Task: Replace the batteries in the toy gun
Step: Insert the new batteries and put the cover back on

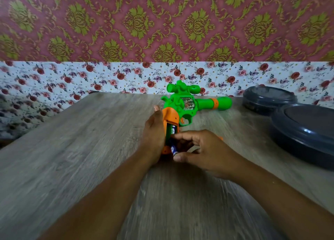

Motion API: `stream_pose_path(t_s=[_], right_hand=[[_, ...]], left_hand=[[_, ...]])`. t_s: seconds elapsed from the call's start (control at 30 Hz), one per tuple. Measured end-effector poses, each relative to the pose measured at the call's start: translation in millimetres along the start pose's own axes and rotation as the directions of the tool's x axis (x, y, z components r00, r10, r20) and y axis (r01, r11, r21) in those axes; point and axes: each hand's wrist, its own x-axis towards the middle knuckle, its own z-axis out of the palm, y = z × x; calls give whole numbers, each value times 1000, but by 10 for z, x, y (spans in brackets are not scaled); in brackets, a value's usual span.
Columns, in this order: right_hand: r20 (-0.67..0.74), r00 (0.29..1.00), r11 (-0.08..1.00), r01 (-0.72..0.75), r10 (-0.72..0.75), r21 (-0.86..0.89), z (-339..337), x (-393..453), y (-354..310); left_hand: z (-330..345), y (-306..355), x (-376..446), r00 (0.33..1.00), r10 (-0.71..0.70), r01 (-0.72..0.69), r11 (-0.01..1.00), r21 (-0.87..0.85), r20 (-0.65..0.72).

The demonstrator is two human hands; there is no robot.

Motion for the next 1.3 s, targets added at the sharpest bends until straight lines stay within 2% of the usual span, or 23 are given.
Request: stream_pose_path(t_s=[0.27,0.47,0.6,0.7,0.77,0.97,1.2,1.3], right_hand=[[-267,964,1000,17,-15,4,65,122,-10],[-460,885,994,16,-66,-112,134,324,-36],[-374,898,921,78,-231,-381,200,294,-8],[-248,932,833,90,-264,-546,215,243,28],[-229,928,767,87,-295,-635,231,222,43],[-237,926,724,54,-294,-688,289,211,10],[-185,899,576,86,-396,-813,224,220,17],[-195,891,566,81,-411,-820,208,231,13]], left_hand=[[18,-17,26,999,-38,38,997,-68,-1],[18,-26,33,1000,-2,4,996,-89,17],[10,-26,39,1000,-2,3,992,-129,11],[7,-19,33,1000,-19,22,991,-134,23],[6,-29,45,1000,-14,14,993,-113,3],[19,-44,72,999,-32,32,997,-65,-8],[14,-25,22,1000,-6,7,998,-67,12],[6,6,-3,1000,18,-17,998,-52,20]])
